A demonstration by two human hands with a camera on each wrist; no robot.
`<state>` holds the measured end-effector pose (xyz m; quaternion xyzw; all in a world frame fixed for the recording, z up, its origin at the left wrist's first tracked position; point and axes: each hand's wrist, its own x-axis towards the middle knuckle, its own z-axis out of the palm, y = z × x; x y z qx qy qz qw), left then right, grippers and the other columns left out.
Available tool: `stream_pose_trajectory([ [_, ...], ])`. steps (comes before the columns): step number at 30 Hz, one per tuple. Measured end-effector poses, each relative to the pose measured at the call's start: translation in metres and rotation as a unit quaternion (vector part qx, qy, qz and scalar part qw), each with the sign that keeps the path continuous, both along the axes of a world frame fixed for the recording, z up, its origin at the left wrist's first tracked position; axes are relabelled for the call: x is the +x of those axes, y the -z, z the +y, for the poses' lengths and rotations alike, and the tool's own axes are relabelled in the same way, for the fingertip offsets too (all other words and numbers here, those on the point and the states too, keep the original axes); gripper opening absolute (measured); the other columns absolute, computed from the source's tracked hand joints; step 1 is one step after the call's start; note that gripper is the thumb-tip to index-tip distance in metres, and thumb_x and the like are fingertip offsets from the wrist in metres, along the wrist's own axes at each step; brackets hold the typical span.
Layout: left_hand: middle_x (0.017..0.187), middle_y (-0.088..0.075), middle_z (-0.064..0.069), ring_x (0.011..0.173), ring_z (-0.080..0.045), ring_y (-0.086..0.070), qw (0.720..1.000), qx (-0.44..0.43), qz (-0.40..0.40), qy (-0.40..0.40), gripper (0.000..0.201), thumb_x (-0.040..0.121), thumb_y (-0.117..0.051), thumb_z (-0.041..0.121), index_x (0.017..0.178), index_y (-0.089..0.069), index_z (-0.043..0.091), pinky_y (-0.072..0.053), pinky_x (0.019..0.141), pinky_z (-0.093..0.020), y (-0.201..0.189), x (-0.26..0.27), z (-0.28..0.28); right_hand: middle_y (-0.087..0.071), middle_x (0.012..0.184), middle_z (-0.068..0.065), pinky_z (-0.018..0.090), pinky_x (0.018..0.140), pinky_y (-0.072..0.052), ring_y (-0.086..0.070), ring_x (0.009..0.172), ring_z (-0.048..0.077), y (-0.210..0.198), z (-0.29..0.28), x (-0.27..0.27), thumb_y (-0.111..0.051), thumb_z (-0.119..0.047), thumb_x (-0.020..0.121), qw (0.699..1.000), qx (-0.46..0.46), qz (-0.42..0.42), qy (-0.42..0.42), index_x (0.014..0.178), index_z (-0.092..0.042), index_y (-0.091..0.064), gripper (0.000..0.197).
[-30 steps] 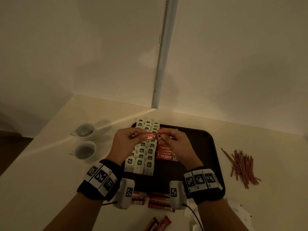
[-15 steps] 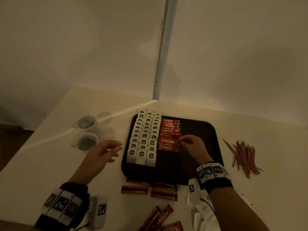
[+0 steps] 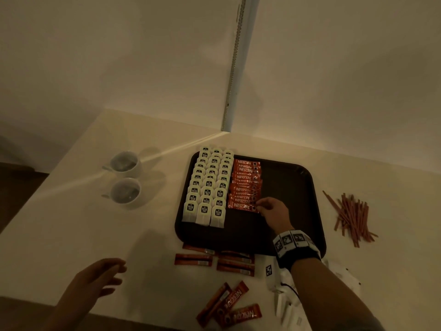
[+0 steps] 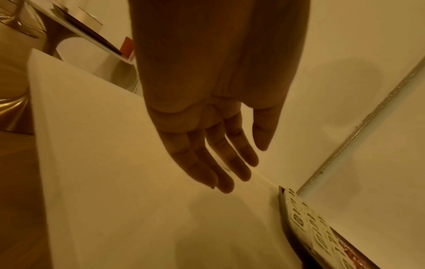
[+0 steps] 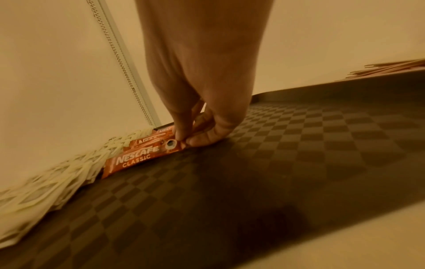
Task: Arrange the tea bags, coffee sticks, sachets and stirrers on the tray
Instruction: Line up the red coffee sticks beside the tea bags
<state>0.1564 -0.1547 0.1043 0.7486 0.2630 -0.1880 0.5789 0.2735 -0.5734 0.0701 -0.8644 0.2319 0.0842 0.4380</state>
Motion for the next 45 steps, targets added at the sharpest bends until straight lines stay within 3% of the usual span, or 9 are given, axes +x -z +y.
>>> stream_pose_trajectory([
  [16, 0.095, -0.068, -0.016, 0.082, -0.036, -0.060, 1.000, 0.007, 0.006, 0.001, 0.018, 0.096, -0.047, 0.004, 0.097, -0.065, 0.004, -0.045, 0.071, -0.034, -0.007, -0.013, 0.005, -0.059, 0.102, -0.003, 0.023, 0.082, -0.045, -0.058, 0.101, 0.015, -0.004, 0.003, 0.002, -0.066, -0.017, 0.085, 0.999, -0.001, -0.028, 0.039, 0.103, -0.014, -0.060, 0.019],
  [21, 0.098, -0.068, -0.016, 0.086, -0.036, -0.061, 1.000, 0.009, 0.009, 0.003, 0.019, 0.097, -0.047, 0.006, 0.095, -0.065, 0.009, -0.046, 0.074, -0.037, -0.005, -0.022, 0.010, -0.056, 0.110, -0.006, 0.026, 0.088, -0.048, -0.054, 0.101, 0.008, -0.033, 0.020, -0.020, -0.069, -0.027, 0.082, 0.988, -0.003, -0.064, -0.143, 0.106, -0.021, -0.057, 0.027],
  [23, 0.099, -0.067, -0.015, 0.087, -0.035, -0.061, 1.000, 0.002, 0.014, 0.004, 0.019, 0.097, -0.046, 0.007, 0.095, -0.065, 0.010, -0.046, 0.074, -0.037, -0.004, -0.025, 0.010, -0.052, 0.115, -0.008, 0.032, 0.098, -0.045, -0.049, 0.107, 0.007, -0.045, 0.034, -0.043, -0.070, -0.033, 0.081, 0.945, -0.042, -0.018, -0.323, 0.114, -0.024, -0.055, 0.037],
  [26, 0.099, -0.066, -0.015, 0.086, -0.034, -0.060, 1.000, -0.006, 0.020, 0.005, 0.018, 0.097, -0.045, 0.006, 0.097, -0.064, 0.006, -0.045, 0.072, -0.035, 0.000, -0.031, 0.009, -0.043, 0.135, -0.004, 0.032, 0.109, -0.032, -0.037, 0.123, 0.012, -0.047, 0.053, -0.082, -0.069, -0.044, 0.078, 0.805, -0.149, 0.045, -0.573, 0.134, -0.025, -0.043, 0.064],
  [28, 0.100, -0.066, -0.016, 0.086, -0.034, -0.061, 1.000, -0.003, 0.018, 0.005, 0.018, 0.097, -0.046, 0.006, 0.097, -0.064, 0.007, -0.046, 0.072, -0.035, 0.005, -0.036, 0.011, -0.030, 0.148, 0.001, 0.036, 0.114, -0.020, -0.025, 0.136, 0.019, -0.038, 0.061, -0.104, -0.073, -0.047, 0.073, 0.722, -0.201, 0.047, -0.660, 0.144, -0.023, -0.028, 0.088],
  [31, 0.100, -0.068, -0.014, 0.088, -0.034, -0.063, 1.000, 0.003, 0.015, 0.007, 0.018, 0.097, -0.048, 0.007, 0.097, -0.065, 0.010, -0.048, 0.073, -0.036, 0.011, -0.045, 0.014, -0.014, 0.156, 0.005, 0.042, 0.117, -0.005, -0.009, 0.143, 0.027, -0.017, 0.062, -0.124, -0.073, -0.052, 0.070, 0.641, -0.261, 0.042, -0.720, 0.150, -0.022, -0.010, 0.107],
  [34, 0.100, -0.069, -0.012, 0.090, -0.033, -0.064, 1.000, 0.006, 0.014, 0.010, 0.017, 0.096, -0.049, 0.008, 0.097, -0.065, 0.012, -0.050, 0.073, -0.034, 0.012, -0.053, 0.018, -0.019, 0.154, 0.008, 0.045, 0.116, -0.010, -0.015, 0.141, 0.031, -0.010, 0.062, -0.129, -0.067, -0.048, 0.078, 0.623, -0.298, 0.016, -0.723, 0.149, -0.021, -0.013, 0.094],
  [39, 0.099, -0.068, -0.013, 0.088, -0.033, -0.063, 1.000, 0.005, 0.010, 0.000, 0.017, 0.097, -0.047, 0.009, 0.095, -0.064, 0.012, -0.049, 0.073, -0.035, 0.014, -0.057, 0.023, -0.056, 0.122, -0.001, 0.038, 0.096, -0.047, -0.056, 0.110, 0.021, -0.003, 0.055, -0.128, -0.063, -0.044, 0.080, 0.597, -0.319, -0.083, -0.731, 0.128, -0.025, -0.045, 0.055],
  [45, 0.100, -0.069, -0.011, 0.090, -0.032, -0.064, 1.000, -0.001, -0.007, 0.009, 0.017, 0.097, -0.048, 0.012, 0.098, -0.066, 0.013, -0.049, 0.076, -0.037, 0.014, -0.053, 0.023, -0.062, 0.097, -0.007, 0.027, 0.084, -0.049, -0.058, 0.087, 0.013, 0.001, 0.067, -0.131, -0.049, -0.029, 0.085, 0.611, -0.346, -0.151, -0.696, 0.105, -0.025, -0.057, 0.022],
])
